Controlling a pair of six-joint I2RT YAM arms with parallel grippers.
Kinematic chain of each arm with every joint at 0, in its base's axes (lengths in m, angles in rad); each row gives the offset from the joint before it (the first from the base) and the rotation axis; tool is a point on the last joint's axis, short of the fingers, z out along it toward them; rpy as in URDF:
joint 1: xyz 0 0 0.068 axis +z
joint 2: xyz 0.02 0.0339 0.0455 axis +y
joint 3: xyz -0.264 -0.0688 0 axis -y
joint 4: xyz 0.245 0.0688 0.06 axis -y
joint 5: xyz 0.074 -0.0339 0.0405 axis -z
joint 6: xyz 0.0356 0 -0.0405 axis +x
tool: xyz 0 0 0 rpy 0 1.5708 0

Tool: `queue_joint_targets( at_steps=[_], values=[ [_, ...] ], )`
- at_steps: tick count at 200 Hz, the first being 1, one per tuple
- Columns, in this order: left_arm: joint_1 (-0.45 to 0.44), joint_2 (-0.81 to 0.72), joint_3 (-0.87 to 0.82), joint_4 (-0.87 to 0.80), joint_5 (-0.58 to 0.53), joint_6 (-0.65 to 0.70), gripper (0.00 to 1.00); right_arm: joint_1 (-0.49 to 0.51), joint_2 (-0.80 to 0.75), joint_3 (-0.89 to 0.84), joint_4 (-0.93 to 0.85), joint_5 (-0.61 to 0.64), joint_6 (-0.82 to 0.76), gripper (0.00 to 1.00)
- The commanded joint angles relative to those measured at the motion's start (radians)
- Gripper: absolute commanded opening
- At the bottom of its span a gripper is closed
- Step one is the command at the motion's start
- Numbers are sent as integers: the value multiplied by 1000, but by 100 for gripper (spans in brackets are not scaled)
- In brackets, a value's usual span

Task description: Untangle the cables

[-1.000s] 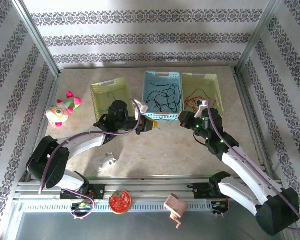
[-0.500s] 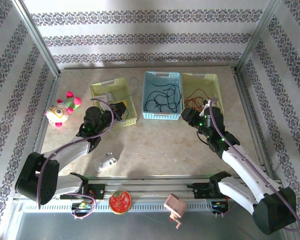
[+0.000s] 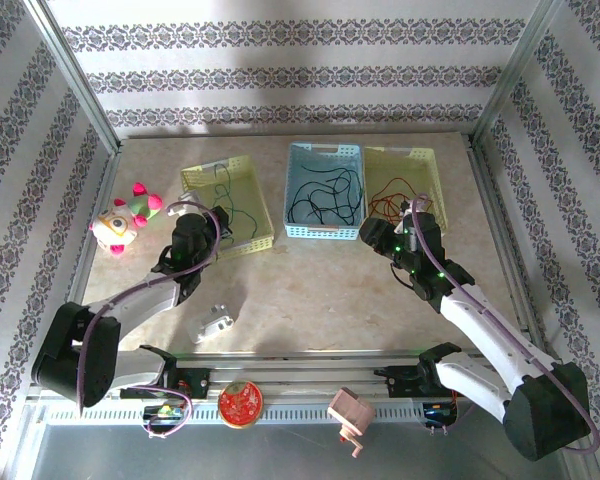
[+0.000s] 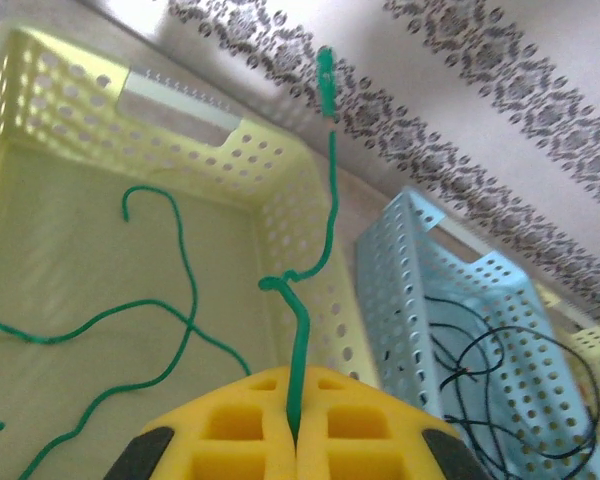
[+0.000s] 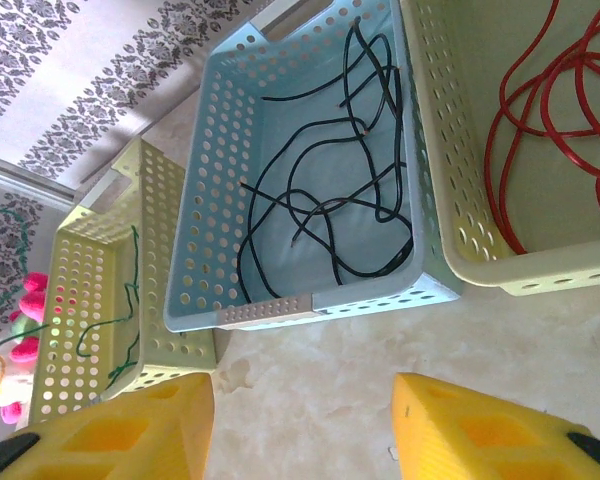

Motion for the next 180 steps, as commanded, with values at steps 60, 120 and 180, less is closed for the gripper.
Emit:
queue_joint_targets(
  at_steps=[60, 120, 180],
  values=[
    [6, -64, 68, -81, 33, 204, 72, -23, -16, -2, -52, 21, -39, 51],
    [6, -381, -8, -484, -415, 273, 99, -93, -122, -68, -85, 328, -233, 70],
    [81, -559, -71, -926, -758, 95, 99, -95, -204, -173, 26, 572, -516, 82]
  ],
)
